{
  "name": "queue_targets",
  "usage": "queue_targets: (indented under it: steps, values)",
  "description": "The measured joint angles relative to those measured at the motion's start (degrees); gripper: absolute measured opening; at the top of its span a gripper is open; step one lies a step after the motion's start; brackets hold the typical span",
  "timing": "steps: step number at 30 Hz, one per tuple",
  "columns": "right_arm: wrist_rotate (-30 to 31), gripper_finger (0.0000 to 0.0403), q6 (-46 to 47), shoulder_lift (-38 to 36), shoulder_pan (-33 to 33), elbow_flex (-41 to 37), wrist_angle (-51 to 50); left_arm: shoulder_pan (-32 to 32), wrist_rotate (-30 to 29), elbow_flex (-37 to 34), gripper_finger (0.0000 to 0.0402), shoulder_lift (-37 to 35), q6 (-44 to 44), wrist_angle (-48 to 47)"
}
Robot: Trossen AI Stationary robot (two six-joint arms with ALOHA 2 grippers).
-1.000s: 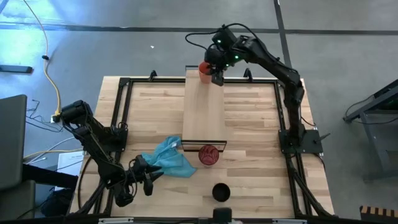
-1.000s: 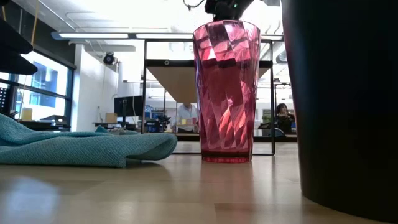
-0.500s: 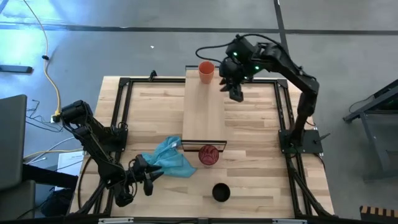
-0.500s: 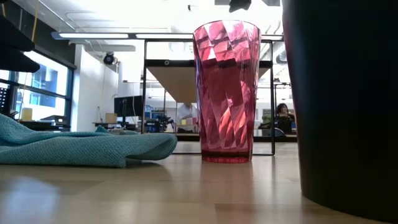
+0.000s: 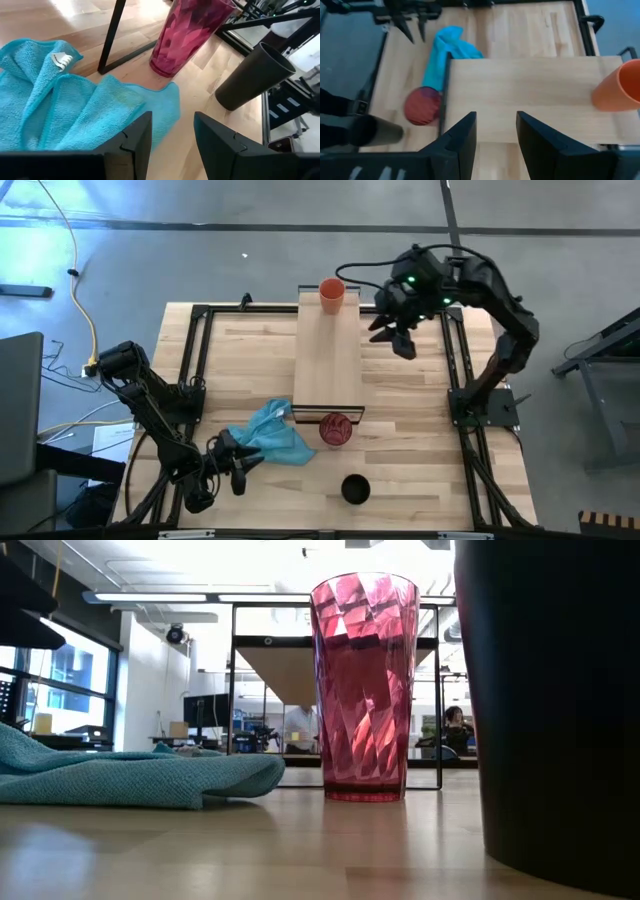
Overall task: Stack small to large cups/mugs on shelf
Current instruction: Put the black cup on the shelf
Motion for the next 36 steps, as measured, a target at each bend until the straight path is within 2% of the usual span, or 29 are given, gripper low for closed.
queue_targets:
  steps: [12,28,32,36]
  values:
    - [-0.62,0.0130,9.66,-9.39,4.80,-0.13,-0.19,0.00,-0.02,0.00,0.0133,0.00,0.00,1.44]
    - [7.49,0.0130,20.71,-17.51,18.42,-0.17,2.65,0.00,-7.45,0.00,0.0134,0.00,0.08,4.18]
    - [8.86,0.0130,21.45,-17.54,21.99,-0.17,3.23,0.00,-7.70,0.00,0.0134,0.02,4.36,9.10]
    - [10.65,0.0130,21.33,-17.00,24.88,-0.17,3.32,-0.01,-7.61,-0.02,0.0134,0.02,12.50,16.91]
